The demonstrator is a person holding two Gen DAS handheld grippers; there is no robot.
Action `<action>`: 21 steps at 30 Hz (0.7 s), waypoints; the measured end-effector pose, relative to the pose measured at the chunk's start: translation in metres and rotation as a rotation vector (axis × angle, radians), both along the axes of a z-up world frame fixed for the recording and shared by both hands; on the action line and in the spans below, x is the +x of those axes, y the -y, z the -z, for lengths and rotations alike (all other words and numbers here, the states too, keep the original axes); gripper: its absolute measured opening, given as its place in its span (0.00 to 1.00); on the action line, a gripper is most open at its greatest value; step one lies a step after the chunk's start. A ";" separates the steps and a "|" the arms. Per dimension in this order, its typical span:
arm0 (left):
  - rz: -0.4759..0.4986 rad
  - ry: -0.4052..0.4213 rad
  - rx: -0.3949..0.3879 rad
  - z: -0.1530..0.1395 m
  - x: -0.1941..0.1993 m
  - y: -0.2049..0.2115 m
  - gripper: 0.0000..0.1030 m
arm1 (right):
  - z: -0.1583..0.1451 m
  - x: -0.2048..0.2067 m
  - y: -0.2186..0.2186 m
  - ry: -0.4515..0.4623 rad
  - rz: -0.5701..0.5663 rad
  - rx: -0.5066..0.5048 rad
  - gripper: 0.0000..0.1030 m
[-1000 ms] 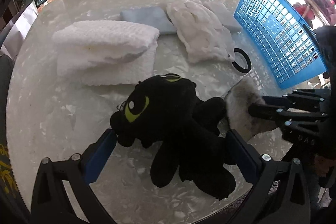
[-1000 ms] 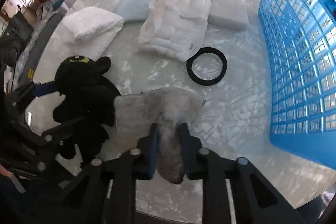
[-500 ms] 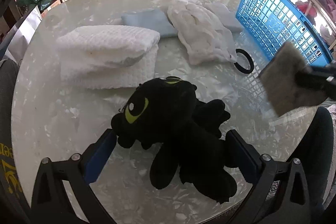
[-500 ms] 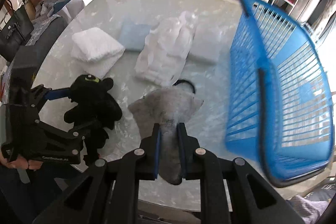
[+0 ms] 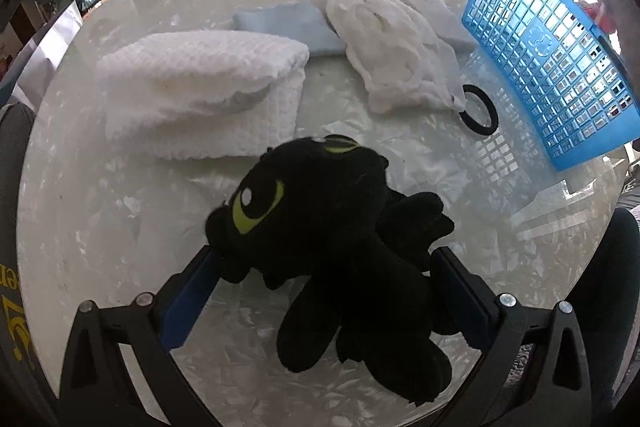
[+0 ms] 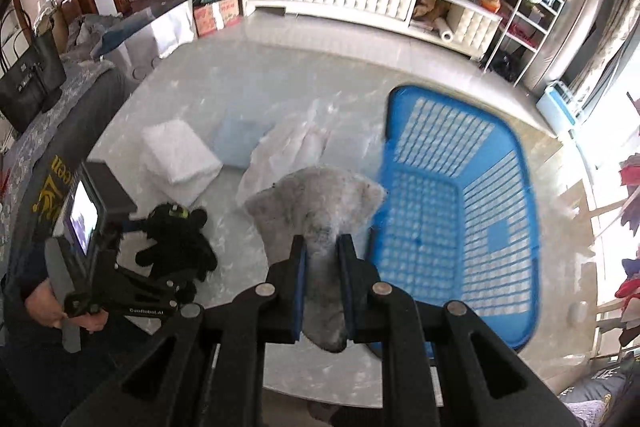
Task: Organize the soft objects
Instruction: 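Lift the grey felt pad with the right gripper and carry it over the basket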
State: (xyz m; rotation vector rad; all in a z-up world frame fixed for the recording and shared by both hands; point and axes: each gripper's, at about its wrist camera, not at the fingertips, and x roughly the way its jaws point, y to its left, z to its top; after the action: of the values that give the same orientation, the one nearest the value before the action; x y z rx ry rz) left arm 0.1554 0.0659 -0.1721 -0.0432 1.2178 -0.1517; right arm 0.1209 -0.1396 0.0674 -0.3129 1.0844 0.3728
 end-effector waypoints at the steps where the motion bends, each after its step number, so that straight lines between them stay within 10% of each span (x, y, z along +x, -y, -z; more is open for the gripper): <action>1: 0.004 -0.008 -0.003 0.003 0.001 0.001 1.00 | -0.003 0.003 0.003 0.009 0.005 0.001 0.14; 21: 0.113 0.058 0.100 0.008 -0.005 0.028 0.89 | 0.027 0.051 0.090 -0.048 0.146 -0.090 0.14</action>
State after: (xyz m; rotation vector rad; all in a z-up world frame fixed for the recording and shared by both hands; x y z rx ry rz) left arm 0.1508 0.0376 -0.1797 0.1167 1.1684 -0.1887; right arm 0.1720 -0.2299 0.0408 -0.3042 1.1657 0.2022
